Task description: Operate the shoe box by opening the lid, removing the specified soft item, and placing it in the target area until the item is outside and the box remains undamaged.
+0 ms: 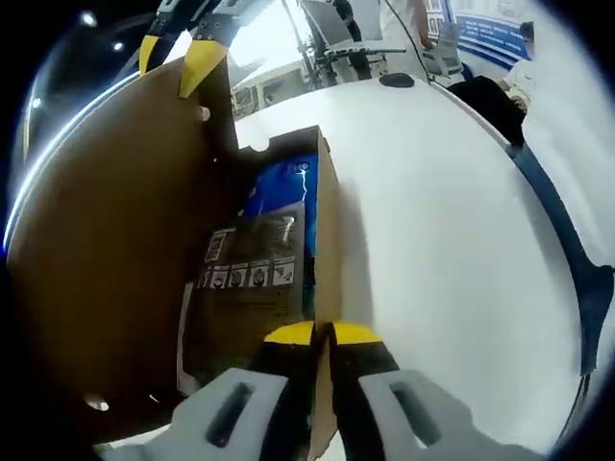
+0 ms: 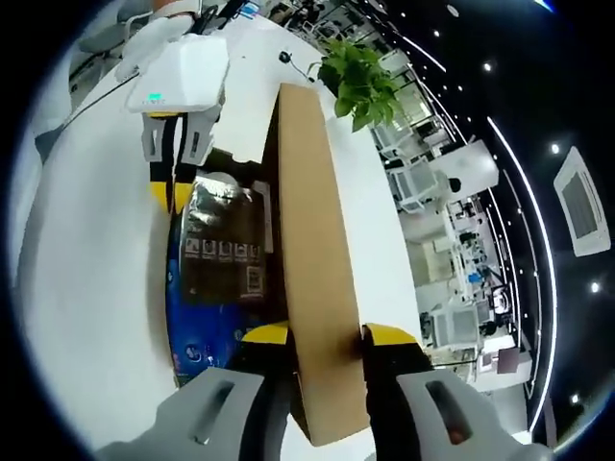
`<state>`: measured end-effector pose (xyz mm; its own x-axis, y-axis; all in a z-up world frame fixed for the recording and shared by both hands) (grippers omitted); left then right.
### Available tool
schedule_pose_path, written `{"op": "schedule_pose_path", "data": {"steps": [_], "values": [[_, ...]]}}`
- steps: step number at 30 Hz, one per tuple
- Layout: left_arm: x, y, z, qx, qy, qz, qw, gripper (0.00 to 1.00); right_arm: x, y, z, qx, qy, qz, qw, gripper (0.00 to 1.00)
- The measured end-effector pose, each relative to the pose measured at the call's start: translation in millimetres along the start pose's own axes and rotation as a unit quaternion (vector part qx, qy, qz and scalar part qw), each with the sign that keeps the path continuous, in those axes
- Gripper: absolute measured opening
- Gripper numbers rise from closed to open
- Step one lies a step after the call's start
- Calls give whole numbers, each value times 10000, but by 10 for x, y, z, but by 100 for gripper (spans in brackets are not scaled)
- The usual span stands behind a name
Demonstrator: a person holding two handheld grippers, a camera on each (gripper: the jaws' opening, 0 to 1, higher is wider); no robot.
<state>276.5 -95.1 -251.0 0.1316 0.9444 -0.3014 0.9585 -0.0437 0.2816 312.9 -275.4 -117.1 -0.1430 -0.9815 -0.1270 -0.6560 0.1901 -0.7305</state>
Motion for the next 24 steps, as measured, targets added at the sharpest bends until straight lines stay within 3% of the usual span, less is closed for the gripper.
{"op": "schedule_pose_path", "data": {"steps": [13,24], "values": [[15,0,9,-31,-47,103,9999,4,-26,22,5,100,260,146,9995,26],[40,42,30,146,-163,-101,9997,3,-38,-208,120,27,179,67,9998,25]]}}
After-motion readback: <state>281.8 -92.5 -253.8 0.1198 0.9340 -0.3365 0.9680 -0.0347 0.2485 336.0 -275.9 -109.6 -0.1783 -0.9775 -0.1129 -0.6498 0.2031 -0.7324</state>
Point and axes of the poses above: the point that each gripper's makers call its tool centre point, and the gripper's own axes: z roughly forward along the fingers, y roughly to its left, x roughly out of its underside, the point moved 7 cm from there along -z, roughly backward along the fingers, and after that the axes turned 15 degrees about y, right-handed, at the moved point
